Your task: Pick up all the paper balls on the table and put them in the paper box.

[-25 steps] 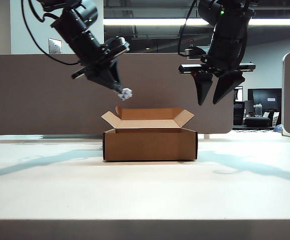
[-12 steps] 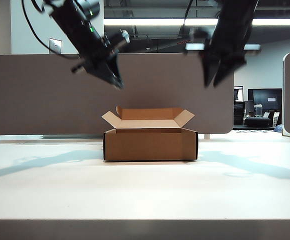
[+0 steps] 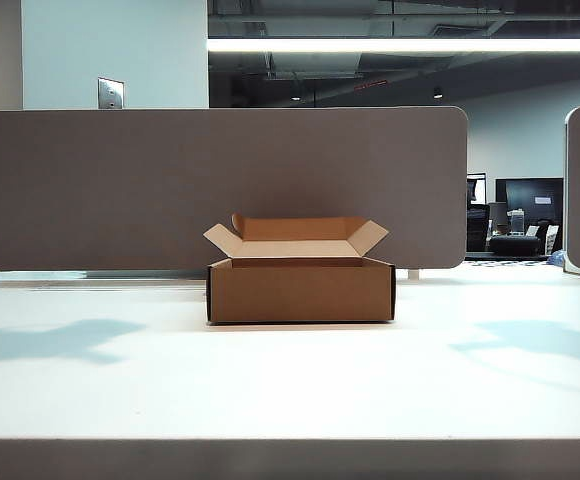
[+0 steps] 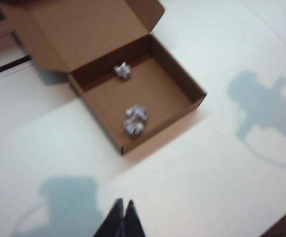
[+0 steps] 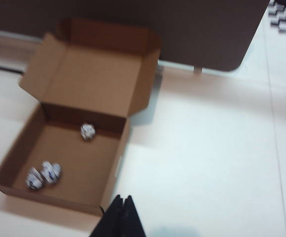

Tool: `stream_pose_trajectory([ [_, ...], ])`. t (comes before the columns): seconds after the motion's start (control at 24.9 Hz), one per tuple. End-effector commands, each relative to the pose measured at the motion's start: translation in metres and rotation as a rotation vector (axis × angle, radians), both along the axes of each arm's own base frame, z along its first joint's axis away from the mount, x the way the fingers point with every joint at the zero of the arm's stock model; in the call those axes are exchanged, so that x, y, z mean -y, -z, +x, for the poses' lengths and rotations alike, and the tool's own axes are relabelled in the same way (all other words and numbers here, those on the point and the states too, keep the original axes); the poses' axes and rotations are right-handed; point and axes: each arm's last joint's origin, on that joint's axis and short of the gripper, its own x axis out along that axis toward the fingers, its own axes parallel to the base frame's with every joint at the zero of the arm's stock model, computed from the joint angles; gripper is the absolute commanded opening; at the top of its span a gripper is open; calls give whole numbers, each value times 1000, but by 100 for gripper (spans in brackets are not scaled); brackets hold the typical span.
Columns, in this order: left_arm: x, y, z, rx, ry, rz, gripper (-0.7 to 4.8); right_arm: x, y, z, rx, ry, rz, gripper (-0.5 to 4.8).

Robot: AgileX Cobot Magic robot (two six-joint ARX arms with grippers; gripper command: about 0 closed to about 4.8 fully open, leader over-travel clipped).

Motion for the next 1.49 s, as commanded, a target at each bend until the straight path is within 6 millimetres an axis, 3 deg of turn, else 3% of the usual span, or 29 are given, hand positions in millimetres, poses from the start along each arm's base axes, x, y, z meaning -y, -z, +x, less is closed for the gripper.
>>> stream_pose_trajectory([
  [0.04,-19,7,-47,35,-62,48,-6,13,8,-40,70,2,26,-7],
  [0.28,-44,43,-112,77,-121,18,-6,31,40,-96,108,2,38,-7],
  [0.36,-56,76,-147,215,-138,-72,-6,41,64,-127,156,-1,56,-7],
  [0.52,-67,112,-176,475,-145,-184,-6,52,89,-154,232,40,69,-7],
  [0.64,-73,142,-188,559,-200,-194,-6,57,103,-164,263,96,64,-3],
  [0.84,-77,190,-190,516,-303,-199,-6,61,118,-175,344,115,88,0],
  [0.97,-74,219,-184,560,-301,-221,-6,59,143,-171,384,97,94,-1],
  [1.33,-67,255,-165,576,-297,-269,-6,56,203,-162,388,79,87,-1],
  [1.49,-65,269,-159,608,-309,-280,-6,57,220,-163,402,120,82,0],
])
